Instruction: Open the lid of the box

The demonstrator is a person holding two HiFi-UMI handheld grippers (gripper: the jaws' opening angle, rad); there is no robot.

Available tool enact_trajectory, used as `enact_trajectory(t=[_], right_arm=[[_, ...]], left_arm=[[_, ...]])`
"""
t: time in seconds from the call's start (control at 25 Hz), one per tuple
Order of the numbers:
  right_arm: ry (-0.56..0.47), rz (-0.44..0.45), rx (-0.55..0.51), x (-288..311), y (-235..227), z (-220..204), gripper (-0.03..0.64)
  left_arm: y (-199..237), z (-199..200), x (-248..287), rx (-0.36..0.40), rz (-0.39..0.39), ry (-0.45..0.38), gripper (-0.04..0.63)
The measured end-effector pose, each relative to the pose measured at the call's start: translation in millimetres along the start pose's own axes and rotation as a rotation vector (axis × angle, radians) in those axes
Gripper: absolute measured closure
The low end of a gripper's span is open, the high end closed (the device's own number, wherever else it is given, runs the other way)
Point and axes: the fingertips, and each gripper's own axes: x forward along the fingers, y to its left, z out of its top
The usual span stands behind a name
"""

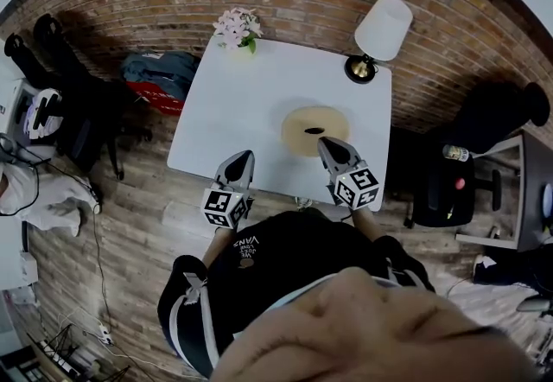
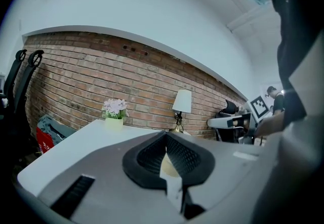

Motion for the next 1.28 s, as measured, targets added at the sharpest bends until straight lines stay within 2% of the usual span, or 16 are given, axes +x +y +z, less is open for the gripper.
enact_trajectory(t=[0.24,0.28,0.32,0.36,0.44,0.6,0.76,0.96,1.28], right_arm=[[0.155,0.11,-0.21,24.4,-4.3,-10.7,0.607],[0.183,0.126,-0.231,27.9,-5.4,-14.5,0.572],[0.216,0.139,-0.248,31.1,-6.4,-18.4,0.475],[0.249,0.154,-0.267,34.2,-7.1,-22.4,0.437],[0.306,0.19,-0.312,40.1,-7.9,-30.2,0.43],[0.417,0.288,-0.403,47.5,-9.8,-51.5,0.375],[0.544,0.403,-0.51,48.7,-5.9,-73.8,0.34],[0.674,0.482,-0.643,49.7,-3.9,-91.4,0.305],[0.796,0.549,-0.715,52.2,-6.2,-109.3,0.299]], left_arm=[[2.5,-3.8,31.3,0.005,-0.001,0.018,0.584],[2.7,-5.1,35.1,0.001,0.0,0.019,0.584],[3.2,-6.7,38.4,-0.002,0.004,0.02,0.584],[3.8,-8.1,41.5,-0.005,0.007,0.022,0.584],[4.9,-10.3,47.1,-0.015,0.008,0.023,0.584],[5.0,-15.6,57.7,-0.03,0.003,0.027,0.584],[5.5,-21.1,65.5,-0.046,0.007,0.034,0.584],[3.0,-30.1,70.7,-0.059,-0.016,0.045,0.584],[3.3,-53.0,81.3,-0.068,-0.041,0.099,0.583]])
